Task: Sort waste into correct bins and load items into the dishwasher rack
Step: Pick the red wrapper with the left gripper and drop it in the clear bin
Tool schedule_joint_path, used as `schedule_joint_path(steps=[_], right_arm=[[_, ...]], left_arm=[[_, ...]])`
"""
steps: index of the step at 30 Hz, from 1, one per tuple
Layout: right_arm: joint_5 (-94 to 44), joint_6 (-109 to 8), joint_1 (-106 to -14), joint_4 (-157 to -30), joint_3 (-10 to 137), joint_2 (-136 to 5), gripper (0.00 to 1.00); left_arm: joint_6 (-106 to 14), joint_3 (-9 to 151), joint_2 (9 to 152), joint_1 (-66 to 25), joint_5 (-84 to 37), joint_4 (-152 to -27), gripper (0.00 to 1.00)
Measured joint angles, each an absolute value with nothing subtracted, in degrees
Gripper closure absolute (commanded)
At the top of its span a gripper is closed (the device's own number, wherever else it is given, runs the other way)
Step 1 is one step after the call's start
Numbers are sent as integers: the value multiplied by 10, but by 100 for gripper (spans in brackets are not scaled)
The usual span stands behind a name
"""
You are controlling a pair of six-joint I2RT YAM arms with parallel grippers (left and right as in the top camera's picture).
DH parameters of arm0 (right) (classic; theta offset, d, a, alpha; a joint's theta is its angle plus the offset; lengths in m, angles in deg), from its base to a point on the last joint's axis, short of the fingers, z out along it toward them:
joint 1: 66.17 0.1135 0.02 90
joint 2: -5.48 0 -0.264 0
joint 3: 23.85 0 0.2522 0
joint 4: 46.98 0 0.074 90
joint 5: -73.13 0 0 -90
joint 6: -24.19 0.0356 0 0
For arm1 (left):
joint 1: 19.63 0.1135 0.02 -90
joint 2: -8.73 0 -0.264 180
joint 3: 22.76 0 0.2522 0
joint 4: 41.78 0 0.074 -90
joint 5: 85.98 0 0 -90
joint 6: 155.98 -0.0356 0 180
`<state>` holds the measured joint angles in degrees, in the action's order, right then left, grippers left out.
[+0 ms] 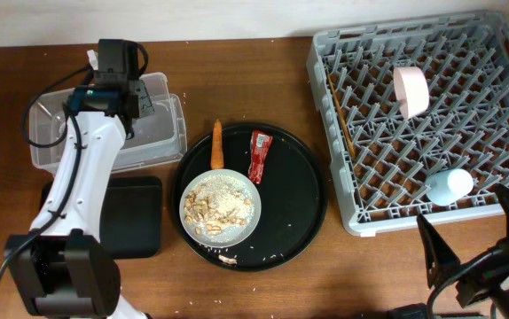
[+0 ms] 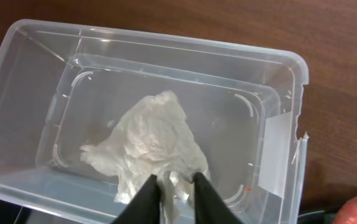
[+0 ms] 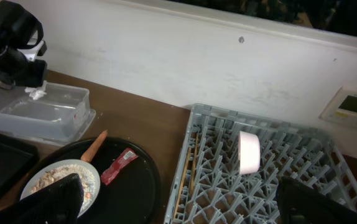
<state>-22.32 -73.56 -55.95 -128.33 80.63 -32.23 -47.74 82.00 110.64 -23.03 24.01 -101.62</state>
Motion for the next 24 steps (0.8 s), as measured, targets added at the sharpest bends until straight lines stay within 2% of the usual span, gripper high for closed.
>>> schedule_joint_path(steps=[3,6,8,9,11,13,16,20,22,24], right_arm=[[-223,-736,-560,-1283,806,-322,2],[-223,-736,-560,-1283,806,-322,2],[-223,-736,-560,-1283,806,-322,2],[-223,-735,-560,-1283,806,-322,2],[-223,-736,-560,-1283,806,-322,2],[-223,-736,-560,-1283,806,-322,2],[-223,-735,-560,-1283,806,-322,2],[-223,-736,-560,-1284,806,-322,2],[-223,-736,-560,-1283,806,-322,2],[-223,-736,-560,-1284,806,-322,2]], left_arm=[[-479,820,1126,-233,233,-1023,47],[-484,820,1127,-273,203,-1044,47],[-488,820,1127,-345,197,-1051,53],[-495,821,1133,-419,192,-1052,54],[-502,825,1164,-505,189,-1051,53],[-504,827,1256,-571,172,-1044,49],[-508,827,1325,-595,162,-1021,50],[-510,827,1335,-568,151,-1012,54],[-511,851,1336,-567,140,-1077,53],[-512,874,1330,-567,145,-1085,53]])
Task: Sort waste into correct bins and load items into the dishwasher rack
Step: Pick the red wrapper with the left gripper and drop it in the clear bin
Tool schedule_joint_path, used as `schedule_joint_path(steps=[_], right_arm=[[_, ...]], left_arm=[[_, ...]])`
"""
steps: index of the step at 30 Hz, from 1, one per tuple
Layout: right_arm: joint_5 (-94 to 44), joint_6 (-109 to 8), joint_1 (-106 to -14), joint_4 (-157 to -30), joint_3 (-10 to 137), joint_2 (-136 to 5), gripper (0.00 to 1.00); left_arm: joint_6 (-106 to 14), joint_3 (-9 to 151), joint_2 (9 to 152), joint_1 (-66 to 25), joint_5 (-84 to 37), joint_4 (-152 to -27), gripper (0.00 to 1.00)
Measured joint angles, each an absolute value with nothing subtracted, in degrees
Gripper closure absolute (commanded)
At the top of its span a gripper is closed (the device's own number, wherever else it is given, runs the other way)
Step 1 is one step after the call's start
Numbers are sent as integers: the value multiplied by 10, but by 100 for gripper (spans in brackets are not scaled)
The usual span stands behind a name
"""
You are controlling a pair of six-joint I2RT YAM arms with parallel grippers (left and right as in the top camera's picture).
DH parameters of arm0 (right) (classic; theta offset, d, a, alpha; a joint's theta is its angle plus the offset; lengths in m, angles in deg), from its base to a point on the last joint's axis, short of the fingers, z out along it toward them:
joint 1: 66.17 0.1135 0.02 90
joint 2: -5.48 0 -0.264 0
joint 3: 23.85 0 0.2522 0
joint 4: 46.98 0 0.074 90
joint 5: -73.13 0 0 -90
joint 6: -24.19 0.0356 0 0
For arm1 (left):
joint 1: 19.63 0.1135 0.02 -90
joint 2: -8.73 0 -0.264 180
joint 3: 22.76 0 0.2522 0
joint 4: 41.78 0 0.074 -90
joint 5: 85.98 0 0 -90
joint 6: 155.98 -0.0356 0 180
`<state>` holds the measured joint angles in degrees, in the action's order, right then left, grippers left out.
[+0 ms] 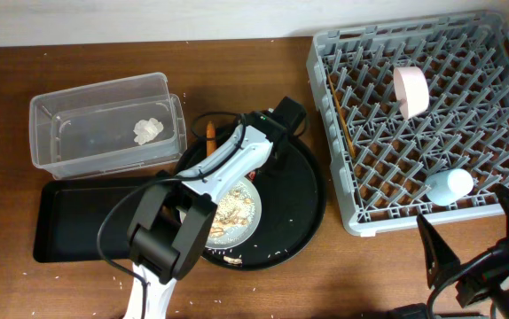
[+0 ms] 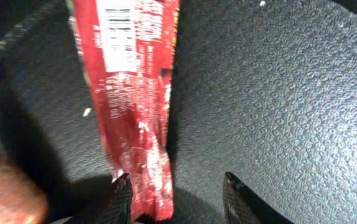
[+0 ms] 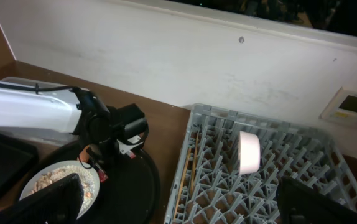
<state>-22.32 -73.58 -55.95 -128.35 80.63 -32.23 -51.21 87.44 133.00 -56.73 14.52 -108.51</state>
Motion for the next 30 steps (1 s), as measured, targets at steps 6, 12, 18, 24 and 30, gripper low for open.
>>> schedule_joint_path(steps=[6,12,18,24,30], right_arm=[[-223,-736,-560,-1284,806,-322,2],[-223,-736,-560,-1284,806,-322,2],[-223,-736,-560,-1284,806,-322,2],[-223,-736,-560,-1283,805,-322,2],[-223,-736,-560,-1283,805,-322,2]], left_arm=[[-514,839,1324,-512,168,-986,53],[-522,793,1320,-508,146,-948,98],[-525,794,1312,-510,139,-981,100],[-525,870,1132,-415,208,-1070,100],[-490,872,1155,-241,253,-1069,73]])
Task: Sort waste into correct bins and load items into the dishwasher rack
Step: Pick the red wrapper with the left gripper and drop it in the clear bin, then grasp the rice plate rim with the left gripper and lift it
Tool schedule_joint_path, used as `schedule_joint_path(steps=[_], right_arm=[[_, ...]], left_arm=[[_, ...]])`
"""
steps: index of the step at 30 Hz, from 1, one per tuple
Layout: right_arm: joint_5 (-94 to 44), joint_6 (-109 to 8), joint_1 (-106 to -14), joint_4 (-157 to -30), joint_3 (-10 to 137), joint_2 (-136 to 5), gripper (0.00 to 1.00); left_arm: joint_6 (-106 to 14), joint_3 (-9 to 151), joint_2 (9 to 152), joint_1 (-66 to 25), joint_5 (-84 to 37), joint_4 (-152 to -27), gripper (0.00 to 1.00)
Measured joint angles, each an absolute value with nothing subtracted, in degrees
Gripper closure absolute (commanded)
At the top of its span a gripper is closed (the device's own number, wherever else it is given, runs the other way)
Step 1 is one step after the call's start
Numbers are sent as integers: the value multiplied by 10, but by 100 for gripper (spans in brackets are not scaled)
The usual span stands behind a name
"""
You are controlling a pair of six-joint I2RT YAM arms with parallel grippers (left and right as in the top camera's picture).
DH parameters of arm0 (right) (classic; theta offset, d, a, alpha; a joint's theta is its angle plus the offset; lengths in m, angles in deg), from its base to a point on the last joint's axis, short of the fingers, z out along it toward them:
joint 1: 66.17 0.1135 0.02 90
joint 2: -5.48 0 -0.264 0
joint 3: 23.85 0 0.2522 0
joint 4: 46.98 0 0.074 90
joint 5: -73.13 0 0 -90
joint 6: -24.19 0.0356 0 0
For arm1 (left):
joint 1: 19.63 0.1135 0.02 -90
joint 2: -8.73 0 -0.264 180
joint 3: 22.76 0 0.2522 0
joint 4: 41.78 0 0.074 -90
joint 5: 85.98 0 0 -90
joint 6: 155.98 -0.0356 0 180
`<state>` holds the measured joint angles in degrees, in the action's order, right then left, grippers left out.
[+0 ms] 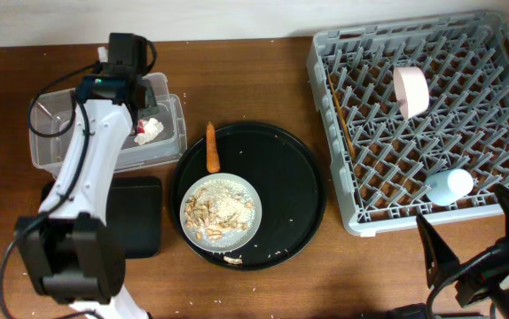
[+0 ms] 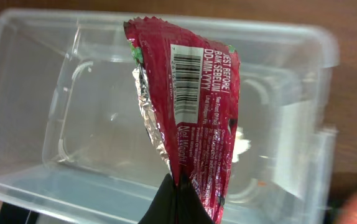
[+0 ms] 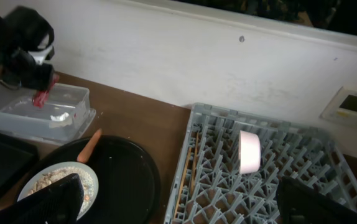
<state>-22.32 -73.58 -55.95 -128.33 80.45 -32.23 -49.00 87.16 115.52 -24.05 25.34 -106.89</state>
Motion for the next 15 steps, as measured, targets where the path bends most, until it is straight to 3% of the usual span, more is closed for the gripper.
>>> schedule_joint_path(steps=[1,2,3,9,15], right_arm=[[-223,-736,-560,-1284,804,-322,2],[-223,-736,-560,-1284,804,-322,2],[-223,-735,-560,-1284,804,-322,2],[-223,-736,-560,-1283,804,-322,2],[-223,-736,-560,-1284,804,-322,2]], left_arm=[[-488,872,1179,-229,255,-1064,55],[-486,872,1201,-221,255,-1056,45],[-484,871,1213,-218,255,-1054,44],[-482,888,1167,-229,193,-1136,51],[-429,740,1150,-460,158,-1126,56]])
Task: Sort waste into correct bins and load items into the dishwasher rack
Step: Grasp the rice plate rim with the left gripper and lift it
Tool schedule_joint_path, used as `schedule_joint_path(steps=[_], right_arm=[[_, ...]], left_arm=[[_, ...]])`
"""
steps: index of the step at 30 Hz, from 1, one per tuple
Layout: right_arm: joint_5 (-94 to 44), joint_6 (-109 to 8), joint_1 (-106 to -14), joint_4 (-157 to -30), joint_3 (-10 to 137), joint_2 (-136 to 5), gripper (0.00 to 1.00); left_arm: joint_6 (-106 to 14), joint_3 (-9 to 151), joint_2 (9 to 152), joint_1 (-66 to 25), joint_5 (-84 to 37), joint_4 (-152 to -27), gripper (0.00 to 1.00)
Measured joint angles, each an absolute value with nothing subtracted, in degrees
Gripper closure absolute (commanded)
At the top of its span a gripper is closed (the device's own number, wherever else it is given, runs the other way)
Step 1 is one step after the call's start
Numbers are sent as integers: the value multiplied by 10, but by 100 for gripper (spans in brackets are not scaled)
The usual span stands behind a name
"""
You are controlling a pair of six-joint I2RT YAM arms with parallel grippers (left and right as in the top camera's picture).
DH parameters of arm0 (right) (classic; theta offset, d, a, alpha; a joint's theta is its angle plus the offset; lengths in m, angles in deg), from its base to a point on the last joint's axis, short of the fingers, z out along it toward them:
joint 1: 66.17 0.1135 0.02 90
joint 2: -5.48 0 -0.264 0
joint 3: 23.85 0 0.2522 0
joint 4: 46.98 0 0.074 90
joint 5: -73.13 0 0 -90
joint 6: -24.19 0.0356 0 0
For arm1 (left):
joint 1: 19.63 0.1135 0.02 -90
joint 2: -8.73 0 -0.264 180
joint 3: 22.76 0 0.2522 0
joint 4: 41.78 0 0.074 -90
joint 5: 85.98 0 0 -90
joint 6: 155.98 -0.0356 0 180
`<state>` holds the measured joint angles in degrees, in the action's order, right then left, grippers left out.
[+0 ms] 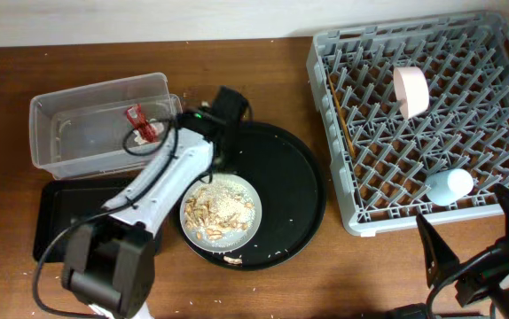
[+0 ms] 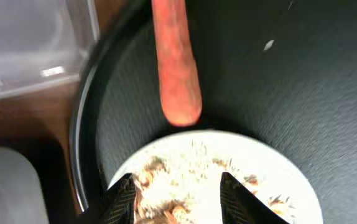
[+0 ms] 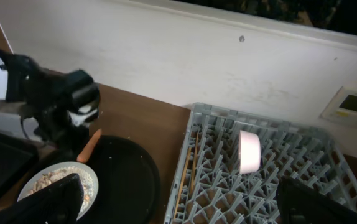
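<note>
An orange carrot (image 2: 175, 68) lies on the round black tray (image 1: 294, 199), just beyond a white bowl of food scraps (image 1: 222, 210). My left gripper (image 2: 178, 199) hangs open over the bowl's far rim, its fingers on either side of the carrot's near end, holding nothing. The clear bin (image 1: 86, 128) holds a red wrapper (image 1: 139, 122) and a white tissue. In the grey dishwasher rack (image 1: 503, 62) are a pink cup (image 1: 411, 89), a white cup (image 1: 448, 184) and chopsticks (image 1: 341, 120). My right gripper (image 3: 178, 205) is open at the front right, off the rack.
A flat black bin (image 1: 59, 226) lies in front of the clear bin, partly under my left arm. The rack fills the right side of the table. A white wall (image 3: 166, 56) runs along the back edge.
The red wrapper, held over the clear bin before, now lies inside it. My left gripper has opened and stands over the carrot's end and the bowl. The right arm has not moved.
My left gripper was over the clear bin, shut on the white tissue. Then the tissue lay in the bin and the gripper stood open at the red wrapper on the tray. Then it held the wrapper above the bin; now the wrapper is inside and the gripper is by the carrot.
</note>
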<state>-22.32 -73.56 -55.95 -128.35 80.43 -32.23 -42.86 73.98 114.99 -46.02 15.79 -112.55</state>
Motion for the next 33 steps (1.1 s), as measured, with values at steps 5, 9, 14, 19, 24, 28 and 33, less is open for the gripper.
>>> schedule_joint_path(steps=[5,9,14,19,24,28,33], right_arm=[[-223,-736,-560,-1283,804,-322,2],[-223,-736,-560,-1284,804,-322,2],[-223,-736,-560,-1284,804,-322,2],[-223,-735,-560,-1284,804,-322,2],[-223,-736,-560,-1284,804,-322,2],[-223,-736,-560,-1283,804,-322,2],[-223,-735,-560,-1283,804,-322,2]], left_arm=[[-394,691,1150,-507,149,-1115,59],[-371,691,1150,-624,150,-1114,64],[-372,655,1155,-732,152,-1114,71],[-378,646,1215,-731,180,-1114,72],[-401,646,1218,-731,217,-1098,87],[-423,631,1218,-729,225,-1075,100],[-427,636,1218,-729,237,-1103,100]])
